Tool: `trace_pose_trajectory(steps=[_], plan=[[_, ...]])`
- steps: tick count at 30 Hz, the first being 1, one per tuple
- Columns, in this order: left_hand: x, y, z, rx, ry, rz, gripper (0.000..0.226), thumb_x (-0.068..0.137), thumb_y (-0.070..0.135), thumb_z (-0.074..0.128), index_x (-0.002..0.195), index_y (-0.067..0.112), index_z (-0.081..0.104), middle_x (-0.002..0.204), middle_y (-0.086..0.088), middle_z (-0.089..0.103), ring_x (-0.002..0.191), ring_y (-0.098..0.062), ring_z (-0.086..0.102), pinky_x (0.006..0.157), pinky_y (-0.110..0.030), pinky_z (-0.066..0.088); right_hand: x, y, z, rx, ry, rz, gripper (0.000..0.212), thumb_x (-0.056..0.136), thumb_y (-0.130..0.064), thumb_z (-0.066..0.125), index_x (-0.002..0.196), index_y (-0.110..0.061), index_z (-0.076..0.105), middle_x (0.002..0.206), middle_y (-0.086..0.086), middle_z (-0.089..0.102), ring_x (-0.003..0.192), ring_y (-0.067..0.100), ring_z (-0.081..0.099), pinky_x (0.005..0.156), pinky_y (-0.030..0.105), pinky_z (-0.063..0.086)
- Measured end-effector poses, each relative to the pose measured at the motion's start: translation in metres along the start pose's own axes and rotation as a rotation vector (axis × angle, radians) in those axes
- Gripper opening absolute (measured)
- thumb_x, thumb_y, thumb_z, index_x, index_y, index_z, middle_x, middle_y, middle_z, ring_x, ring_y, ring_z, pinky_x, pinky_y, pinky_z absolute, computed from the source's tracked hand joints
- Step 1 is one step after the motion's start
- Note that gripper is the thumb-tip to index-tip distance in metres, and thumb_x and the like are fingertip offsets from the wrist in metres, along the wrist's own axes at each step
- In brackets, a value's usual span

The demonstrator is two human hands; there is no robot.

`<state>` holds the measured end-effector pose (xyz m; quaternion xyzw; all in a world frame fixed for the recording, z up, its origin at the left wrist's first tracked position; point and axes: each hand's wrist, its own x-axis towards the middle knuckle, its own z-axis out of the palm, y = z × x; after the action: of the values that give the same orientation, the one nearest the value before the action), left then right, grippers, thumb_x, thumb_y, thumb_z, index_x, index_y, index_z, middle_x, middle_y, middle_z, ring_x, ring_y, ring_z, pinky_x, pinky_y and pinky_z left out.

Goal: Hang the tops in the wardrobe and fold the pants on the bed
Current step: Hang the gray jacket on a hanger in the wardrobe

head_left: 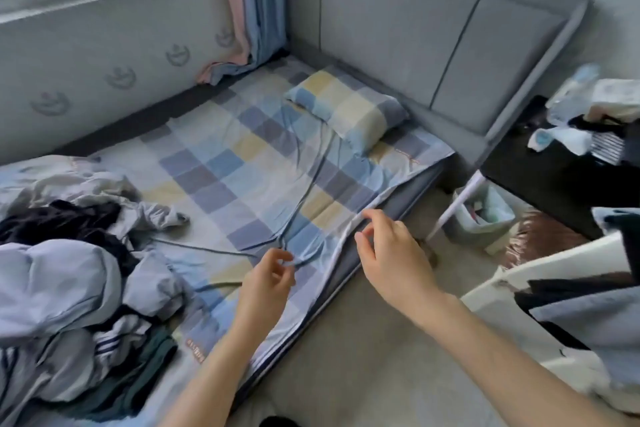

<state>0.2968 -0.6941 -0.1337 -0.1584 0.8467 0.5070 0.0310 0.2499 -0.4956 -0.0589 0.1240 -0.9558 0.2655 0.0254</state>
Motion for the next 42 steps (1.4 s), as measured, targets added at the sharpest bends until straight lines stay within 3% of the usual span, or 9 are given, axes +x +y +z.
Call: trace_pose_trajectory(steps=[9, 16, 22, 26, 30, 33, 37, 40, 42], plan=[[-0.006, -0.225, -0.18, 0.055, 0.159, -0.62, 0.007, 0.091, 0.013, 0.058, 0.095, 0.015, 0.064, 0.092, -0.002, 0.067, 0.088, -0.023, 0.063, 0.076, -0.034, 0.048, 0.055, -0.162, 0.238, 0.02, -0.617, -0.08, 0.032, 0.1, -0.032, 0.038, 0.125, -0.013, 0.045, 0.113, 0.012, 0.06, 0.107, 0.033, 0.053, 0.081, 0.039, 0.047], [0.045, -0.356, -0.261, -0.002, 0.245, -0.879, 0.017, 0.093, 0.022, 0.06, 0.106, 0.01, 0.059, 0.111, -0.009, 0.063, 0.098, -0.025, 0.06, 0.082, -0.036, 0.05, 0.109, -0.224, 0.399, -0.062, -0.86, -0.185, 0.032, 0.099, -0.035, 0.041, 0.117, -0.01, 0.049, 0.114, 0.015, 0.062, 0.107, 0.034, 0.056, 0.076, 0.036, 0.042], [0.116, -0.461, -0.306, 0.009, 0.534, -0.933, 0.042, 0.089, 0.018, 0.061, 0.126, 0.002, 0.05, 0.132, -0.022, 0.05, 0.12, -0.035, 0.049, 0.088, -0.034, 0.038, 0.151, -0.265, 0.552, -0.024, -0.952, -0.275, 0.029, 0.098, -0.033, 0.043, 0.107, -0.007, 0.053, 0.106, 0.017, 0.064, 0.102, 0.035, 0.056, 0.08, 0.039, 0.045], [0.16, -0.514, -0.322, -0.249, 0.887, -1.014, 0.055, 0.089, 0.018, 0.063, 0.133, 0.003, 0.035, 0.138, -0.024, 0.042, 0.121, -0.039, 0.047, 0.093, -0.036, 0.038, 0.16, -0.294, 0.644, 0.104, -0.983, -0.251, 0.026, 0.099, -0.036, 0.046, 0.095, -0.012, 0.053, 0.094, 0.007, 0.062, 0.095, 0.029, 0.056, 0.067, 0.033, 0.04], [0.177, -0.566, -0.332, -0.489, 1.063, -0.958, 0.064, 0.085, 0.011, 0.068, 0.134, 0.005, 0.028, 0.129, -0.014, 0.046, 0.109, -0.029, 0.051, 0.089, -0.03, 0.04, 0.146, -0.327, 0.718, 0.295, -1.007, -0.113, 0.061, 0.095, -0.045, 0.05, 0.136, -0.004, 0.034, 0.132, 0.015, 0.052, 0.12, 0.032, 0.049, 0.091, 0.034, 0.04], [0.178, -0.594, -0.34, -0.575, 1.105, -0.905, 0.061, 0.081, 0.005, 0.071, 0.128, 0.005, 0.032, 0.126, -0.01, 0.048, 0.107, -0.025, 0.053, 0.095, -0.032, 0.047, 0.137, -0.357, 0.756, 0.493, -0.953, 0.113, 0.077, 0.09, -0.05, 0.056, 0.14, -0.001, 0.024, 0.142, 0.014, 0.042, 0.13, 0.031, 0.042, 0.097, 0.029, 0.032], [0.164, -0.588, -0.346, -0.403, 1.119, -0.705, 0.051, 0.078, 0.007, 0.071, 0.115, 0.017, 0.037, 0.104, -0.008, 0.058, 0.1, -0.028, 0.06, 0.092, -0.042, 0.051, 0.142, -0.375, 0.782, 0.489, -0.933, 0.221, 0.05, 0.092, -0.028, 0.058, 0.131, 0.0, 0.044, 0.131, 0.013, 0.053, 0.12, 0.032, 0.051, 0.093, 0.031, 0.039], [0.144, -0.564, -0.335, -0.163, 0.968, -0.568, 0.056, 0.082, 0.01, 0.063, 0.126, 0.034, 0.039, 0.075, 0.004, 0.052, 0.073, -0.019, 0.055, 0.072, -0.034, 0.046, 0.135, -0.377, 0.773, 0.439, -0.92, 0.165, 0.03, 0.096, -0.02, 0.045, 0.118, -0.005, 0.058, 0.118, 0.015, 0.061, 0.11, 0.034, 0.056, 0.09, 0.035, 0.045], [0.129, -0.546, -0.325, -0.086, 0.896, -0.535, 0.045, 0.086, 0.011, 0.061, 0.122, 0.036, 0.052, 0.08, 0.015, 0.057, 0.076, -0.012, 0.056, 0.068, -0.027, 0.042, 0.127, -0.371, 0.75, 0.448, -0.879, 0.094, 0.031, 0.096, -0.019, 0.04, 0.117, -0.004, 0.057, 0.118, 0.016, 0.06, 0.11, 0.033, 0.054, 0.095, 0.04, 0.045]])
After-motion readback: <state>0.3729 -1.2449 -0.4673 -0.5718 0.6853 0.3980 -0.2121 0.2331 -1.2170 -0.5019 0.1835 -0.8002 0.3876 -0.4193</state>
